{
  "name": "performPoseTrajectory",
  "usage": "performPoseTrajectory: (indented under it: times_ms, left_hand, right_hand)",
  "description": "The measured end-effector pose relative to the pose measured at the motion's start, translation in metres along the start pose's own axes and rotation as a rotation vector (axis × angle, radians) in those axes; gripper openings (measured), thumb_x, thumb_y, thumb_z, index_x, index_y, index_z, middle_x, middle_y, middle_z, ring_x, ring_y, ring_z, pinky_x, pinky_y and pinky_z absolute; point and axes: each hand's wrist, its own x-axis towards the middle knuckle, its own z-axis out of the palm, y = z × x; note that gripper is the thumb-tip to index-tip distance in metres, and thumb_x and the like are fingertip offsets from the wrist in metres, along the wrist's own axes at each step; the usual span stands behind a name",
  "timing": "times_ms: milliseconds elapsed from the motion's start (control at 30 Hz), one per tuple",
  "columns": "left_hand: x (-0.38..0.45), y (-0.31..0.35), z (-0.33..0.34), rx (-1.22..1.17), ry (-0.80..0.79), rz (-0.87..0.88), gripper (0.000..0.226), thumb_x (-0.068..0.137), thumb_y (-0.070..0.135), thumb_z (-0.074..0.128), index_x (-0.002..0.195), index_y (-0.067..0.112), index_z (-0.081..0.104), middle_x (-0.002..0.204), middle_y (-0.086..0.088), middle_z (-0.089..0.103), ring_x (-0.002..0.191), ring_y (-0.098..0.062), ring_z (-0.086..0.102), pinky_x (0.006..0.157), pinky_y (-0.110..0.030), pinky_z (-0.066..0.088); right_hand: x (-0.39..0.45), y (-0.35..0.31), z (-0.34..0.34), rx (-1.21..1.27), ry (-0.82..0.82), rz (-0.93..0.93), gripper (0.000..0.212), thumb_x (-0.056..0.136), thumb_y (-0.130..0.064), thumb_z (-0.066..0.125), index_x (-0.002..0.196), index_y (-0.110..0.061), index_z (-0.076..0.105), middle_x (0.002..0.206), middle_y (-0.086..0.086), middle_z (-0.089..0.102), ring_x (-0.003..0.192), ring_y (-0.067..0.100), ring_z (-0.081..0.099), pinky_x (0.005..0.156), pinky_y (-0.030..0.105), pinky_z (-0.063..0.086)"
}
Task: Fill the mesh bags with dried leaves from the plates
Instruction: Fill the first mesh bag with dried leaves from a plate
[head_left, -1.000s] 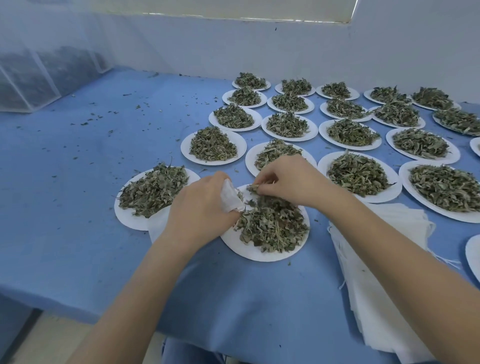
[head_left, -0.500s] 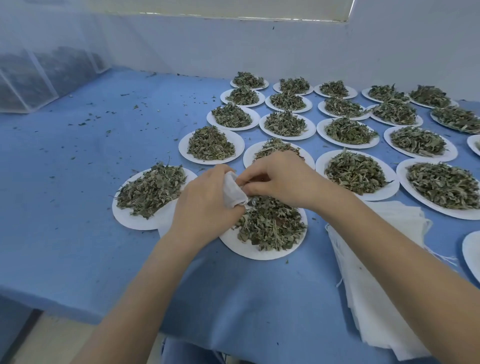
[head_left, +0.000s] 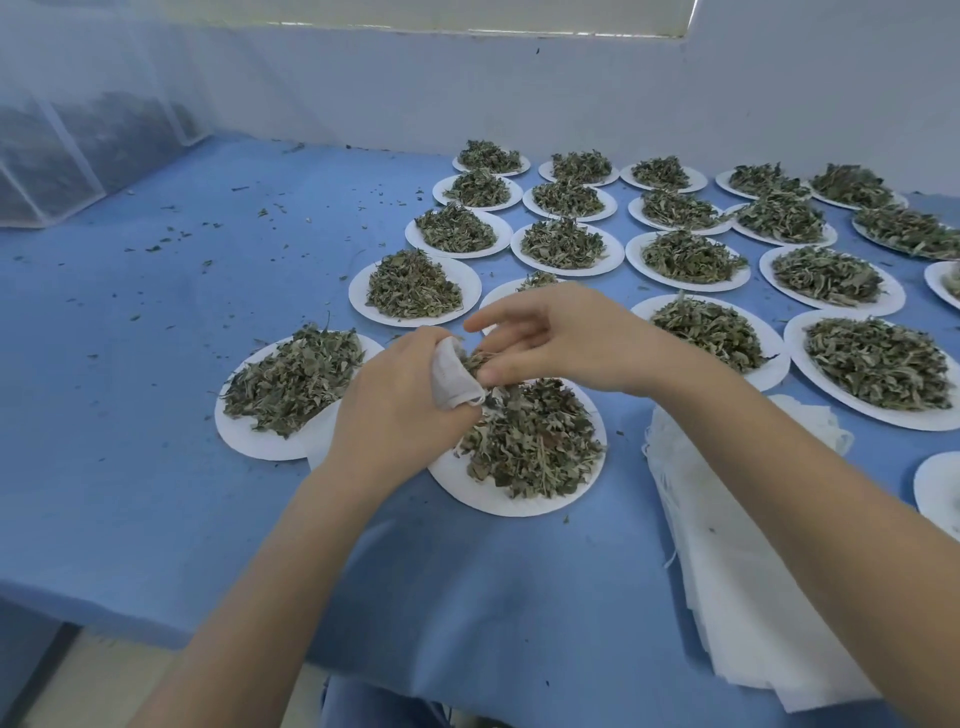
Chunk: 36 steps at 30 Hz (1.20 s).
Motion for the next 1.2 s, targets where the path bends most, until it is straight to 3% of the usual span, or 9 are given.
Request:
performPoseTrajectory:
  times_ms: [200,400,533,633,767,867,933,1033,1200]
  left_hand:
    - [-0.001,0.004,0.0,-0.004,0.004,0.009,0.037,0.068,0.026,0.07,0.103,0.025,0.057,0.089,0.01,0.059,0.085,-0.015,0.054,0.072,-0.034,0.045]
    - [0.001,0.005,0.007,0.105,0.019,0.114,0.03,0.07,0.024,0.063,0.099,0.016,0.056,0.085,0.005,0.056,0.079,-0.018,0.052,0.062,-0.027,0.031]
    - [0.004,0.004,0.01,0.167,-0.009,0.104,0.023,0.071,0.025,0.062,0.085,0.016,0.046,0.074,0.008,0.047,0.071,-0.018,0.048,0.057,-0.029,0.029]
    - [0.004,0.004,0.013,0.168,-0.055,0.093,0.023,0.072,0.03,0.06,0.088,0.02,0.046,0.076,0.012,0.044,0.075,-0.015,0.049,0.058,-0.026,0.026]
    - [0.001,-0.002,0.009,0.117,-0.011,0.039,0.031,0.077,0.03,0.064,0.104,0.021,0.055,0.089,0.007,0.059,0.083,-0.017,0.054,0.064,-0.027,0.034]
    - [0.0,-0.006,0.004,0.106,-0.041,-0.005,0.036,0.075,0.032,0.068,0.107,0.026,0.053,0.099,0.007,0.061,0.09,-0.019,0.056,0.073,-0.033,0.043]
    - [0.001,-0.007,0.001,0.138,-0.084,-0.015,0.04,0.072,0.031,0.069,0.108,0.027,0.052,0.102,0.007,0.06,0.093,-0.02,0.055,0.074,-0.033,0.043]
    - [0.001,-0.007,-0.001,0.19,-0.125,-0.005,0.046,0.07,0.03,0.07,0.111,0.026,0.05,0.104,0.004,0.059,0.095,-0.022,0.054,0.071,-0.03,0.038]
    - [-0.001,-0.006,-0.001,0.211,-0.166,0.008,0.046,0.069,0.026,0.068,0.111,0.025,0.049,0.104,0.002,0.059,0.096,-0.023,0.054,0.073,-0.032,0.038]
  right_hand:
    - [-0.003,0.0,0.001,0.055,0.074,-0.027,0.01,0.081,-0.015,0.072,0.087,-0.023,0.073,0.08,0.002,0.074,0.076,0.012,0.071,0.083,0.029,0.055]
    - [0.003,-0.004,0.022,-0.244,0.216,-0.109,0.012,0.075,-0.012,0.075,0.083,-0.02,0.075,0.065,-0.013,0.064,0.06,-0.007,0.058,0.066,0.003,0.042]
    - [0.004,0.0,0.036,-0.043,0.333,-0.092,0.032,0.068,-0.001,0.07,0.074,-0.029,0.057,0.059,-0.014,0.065,0.055,-0.006,0.056,0.059,0.008,0.044]
    - [0.003,0.004,0.037,0.052,0.273,-0.081,0.034,0.072,-0.001,0.066,0.081,-0.031,0.054,0.056,-0.011,0.066,0.05,-0.003,0.053,0.056,0.016,0.045]
    - [-0.003,0.01,0.016,0.164,0.187,-0.127,0.025,0.083,-0.017,0.069,0.101,-0.032,0.06,0.078,-0.01,0.074,0.074,0.003,0.066,0.074,0.021,0.051]
    - [-0.006,0.018,0.0,-0.175,0.242,-0.065,0.015,0.083,-0.036,0.068,0.098,-0.032,0.067,0.08,-0.009,0.071,0.072,0.003,0.062,0.068,0.024,0.048]
    - [-0.004,0.023,-0.003,-0.537,0.095,0.027,0.034,0.08,-0.054,0.063,0.107,-0.033,0.068,0.086,-0.016,0.064,0.072,-0.002,0.055,0.065,0.02,0.04]
    - [-0.003,0.021,0.006,-0.65,-0.066,0.116,0.059,0.074,-0.068,0.057,0.119,-0.031,0.063,0.098,-0.012,0.062,0.083,0.006,0.055,0.07,0.023,0.04]
    - [0.004,0.019,0.019,-0.757,-0.095,0.036,0.039,0.08,-0.043,0.066,0.113,-0.023,0.068,0.09,-0.005,0.069,0.078,0.011,0.057,0.074,0.026,0.049]
